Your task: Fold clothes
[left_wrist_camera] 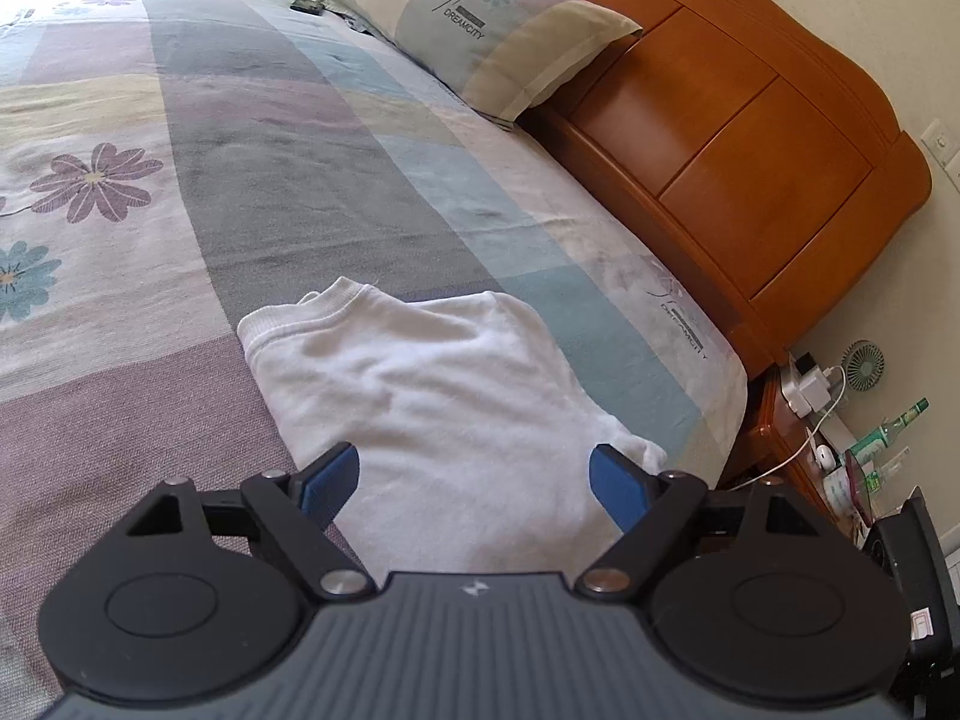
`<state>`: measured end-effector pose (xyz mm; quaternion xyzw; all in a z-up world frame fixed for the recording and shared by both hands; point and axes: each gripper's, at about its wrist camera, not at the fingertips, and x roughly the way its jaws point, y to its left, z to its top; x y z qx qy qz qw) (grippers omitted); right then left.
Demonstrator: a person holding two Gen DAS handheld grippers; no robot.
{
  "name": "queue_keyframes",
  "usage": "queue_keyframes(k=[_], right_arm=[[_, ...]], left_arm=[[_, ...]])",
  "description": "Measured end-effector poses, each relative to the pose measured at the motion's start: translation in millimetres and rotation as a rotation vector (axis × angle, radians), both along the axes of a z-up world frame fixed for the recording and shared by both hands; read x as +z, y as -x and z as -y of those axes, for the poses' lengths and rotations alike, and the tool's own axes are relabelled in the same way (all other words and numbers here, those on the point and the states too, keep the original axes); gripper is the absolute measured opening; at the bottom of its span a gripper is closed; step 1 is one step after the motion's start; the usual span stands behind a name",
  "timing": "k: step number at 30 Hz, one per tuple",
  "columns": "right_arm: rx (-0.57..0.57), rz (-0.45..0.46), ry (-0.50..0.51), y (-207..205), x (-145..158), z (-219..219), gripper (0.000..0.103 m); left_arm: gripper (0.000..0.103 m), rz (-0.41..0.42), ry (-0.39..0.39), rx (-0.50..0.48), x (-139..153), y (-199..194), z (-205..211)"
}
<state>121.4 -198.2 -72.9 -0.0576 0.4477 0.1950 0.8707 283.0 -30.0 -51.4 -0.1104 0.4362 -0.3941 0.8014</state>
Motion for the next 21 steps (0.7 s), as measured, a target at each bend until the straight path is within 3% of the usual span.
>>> queue_keyframes(k=[3,8,13,18,21], right_arm=[[-0.039,0.061,-0.012,1.6,17.2,6.0,0.068],[-0.212,0.171,-0.043,-27.1,29.9,46.9,0.074],[-0.368,0.047,-0.159,-45.2,4.6,100.6,0.073],[-0.385,0.021,-0.256,-40.6,19.1,120.1,0.074],[-0.395,0.027,-0.289,-50.2,33.6,132.2,0.086]], left_arm=[[0.084,0.000,0.007,0.003,0.8,1.5,-6.6],[0.084,-0.002,0.028,0.000,3.7,-2.7,4.4],[0.084,-0.029,-0.036,-0.041,-5.4,-10.6,35.6],[0.084,-0.061,-0.144,-0.025,-14.7,-17.5,58.5],[0.084,-0.037,-0.152,-0.025,-4.9,-21.3,63.6]])
